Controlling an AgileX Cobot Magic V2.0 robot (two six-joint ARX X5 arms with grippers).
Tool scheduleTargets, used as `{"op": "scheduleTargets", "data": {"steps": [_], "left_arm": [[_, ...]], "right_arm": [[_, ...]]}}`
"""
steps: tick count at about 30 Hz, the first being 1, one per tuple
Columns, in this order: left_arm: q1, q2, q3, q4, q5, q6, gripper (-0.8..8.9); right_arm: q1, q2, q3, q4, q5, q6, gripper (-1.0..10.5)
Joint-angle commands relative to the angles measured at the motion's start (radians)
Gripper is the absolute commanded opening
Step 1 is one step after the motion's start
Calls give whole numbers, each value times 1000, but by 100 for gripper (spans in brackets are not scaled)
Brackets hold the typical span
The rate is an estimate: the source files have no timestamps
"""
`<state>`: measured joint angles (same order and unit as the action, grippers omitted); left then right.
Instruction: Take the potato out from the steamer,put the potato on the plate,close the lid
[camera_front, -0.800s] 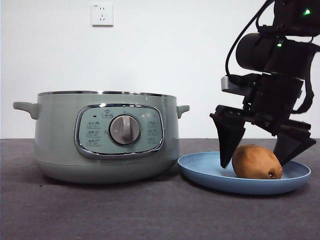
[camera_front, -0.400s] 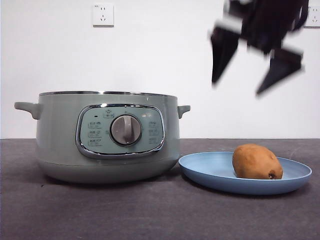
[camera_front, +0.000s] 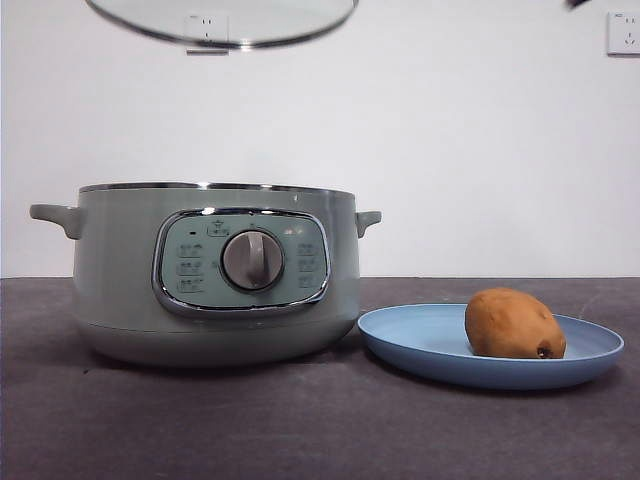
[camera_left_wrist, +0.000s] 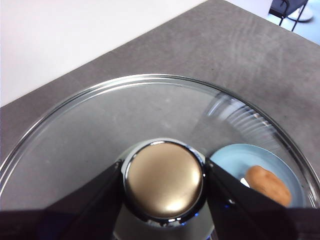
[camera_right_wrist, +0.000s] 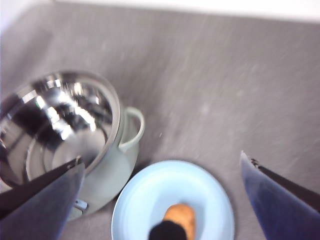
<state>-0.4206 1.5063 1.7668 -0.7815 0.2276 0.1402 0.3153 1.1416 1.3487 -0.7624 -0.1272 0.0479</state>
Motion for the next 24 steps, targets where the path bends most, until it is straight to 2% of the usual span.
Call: {"op": "scheduleTargets", "data": {"steps": [1,5,9,24], "left_arm": [[6,-18,-114,126,-17,-32,-8],[17,-23,-312,310,-25,-55,-8],[18,-23,-408,412,-24,-69,-8],[18,-23,-646,557,-28,-86,-8]], "right_arm": [[-23,-44,-2,-18,4,4,534],[-41,-85,-1,-63,8,4,534],[-41,-87,-1,-99,40,3,534],[-40,-87,-2,-113,52,6,534]]}}
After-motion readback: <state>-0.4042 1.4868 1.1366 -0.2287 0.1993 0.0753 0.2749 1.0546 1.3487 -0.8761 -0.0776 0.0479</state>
